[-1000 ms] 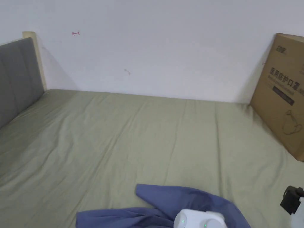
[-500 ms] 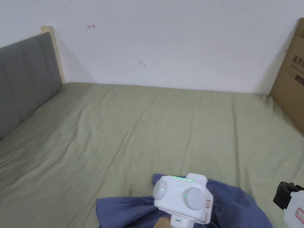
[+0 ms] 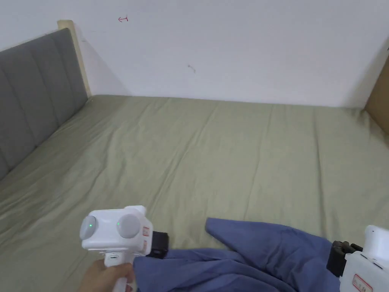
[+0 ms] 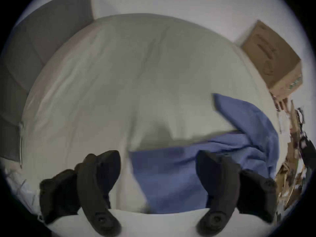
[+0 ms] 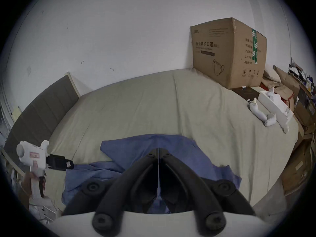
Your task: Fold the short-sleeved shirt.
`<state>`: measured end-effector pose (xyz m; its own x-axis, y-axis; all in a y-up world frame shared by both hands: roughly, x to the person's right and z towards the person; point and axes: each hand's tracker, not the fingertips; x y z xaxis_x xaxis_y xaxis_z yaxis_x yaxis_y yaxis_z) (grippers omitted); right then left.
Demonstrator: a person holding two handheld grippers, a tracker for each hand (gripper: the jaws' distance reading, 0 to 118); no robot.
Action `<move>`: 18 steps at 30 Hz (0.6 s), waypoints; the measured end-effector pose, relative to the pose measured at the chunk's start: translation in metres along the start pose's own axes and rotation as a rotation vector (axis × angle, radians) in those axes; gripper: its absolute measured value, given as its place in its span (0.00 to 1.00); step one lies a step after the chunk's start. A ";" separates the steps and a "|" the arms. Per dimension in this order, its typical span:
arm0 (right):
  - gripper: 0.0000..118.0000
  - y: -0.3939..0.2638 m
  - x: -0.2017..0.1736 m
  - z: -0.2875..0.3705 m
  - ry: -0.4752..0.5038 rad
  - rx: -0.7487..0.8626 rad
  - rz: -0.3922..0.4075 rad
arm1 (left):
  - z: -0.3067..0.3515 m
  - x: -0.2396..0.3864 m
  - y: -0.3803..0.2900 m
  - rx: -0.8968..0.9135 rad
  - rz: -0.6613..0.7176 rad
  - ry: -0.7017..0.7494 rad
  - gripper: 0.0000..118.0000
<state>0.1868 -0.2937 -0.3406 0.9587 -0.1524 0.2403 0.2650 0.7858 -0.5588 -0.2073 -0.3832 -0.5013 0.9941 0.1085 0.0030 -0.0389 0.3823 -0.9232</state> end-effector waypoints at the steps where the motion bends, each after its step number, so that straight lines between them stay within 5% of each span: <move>1: 0.01 -0.002 -0.001 -0.003 -0.001 -0.009 0.011 | -0.011 -0.005 0.003 -0.028 0.028 -0.003 0.77; 3: 0.01 -0.006 -0.004 -0.011 -0.001 -0.033 0.020 | -0.030 -0.010 0.003 -0.070 0.091 -0.040 0.63; 5: 0.01 -0.009 -0.005 -0.015 0.009 -0.054 0.016 | -0.038 0.001 -0.005 -0.046 -0.005 0.034 0.57; 6: 0.01 -0.010 -0.005 -0.017 0.013 -0.059 0.012 | -0.029 0.013 -0.010 -0.019 -0.059 0.059 0.39; 8: 0.01 -0.012 -0.003 -0.021 0.016 -0.073 0.014 | -0.017 0.020 -0.012 0.033 -0.087 0.089 0.32; 10: 0.01 -0.010 -0.002 -0.028 0.011 -0.086 0.033 | -0.009 0.022 -0.013 0.053 -0.068 0.096 0.01; 16: 0.03 0.032 0.009 -0.085 0.090 -0.195 0.122 | 0.002 0.015 -0.008 0.041 -0.045 0.022 0.01; 17: 0.09 0.040 0.009 -0.098 0.092 -0.183 0.123 | 0.006 0.012 -0.007 0.049 -0.027 0.004 0.01; 18: 0.32 0.047 0.008 -0.114 0.096 -0.186 0.145 | 0.011 0.013 -0.007 0.058 -0.031 -0.014 0.01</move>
<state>0.2183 -0.3264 -0.4550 0.9911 -0.1092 0.0758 0.1302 0.6815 -0.7202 -0.1951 -0.3744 -0.4906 0.9934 0.1088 0.0372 -0.0143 0.4379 -0.8989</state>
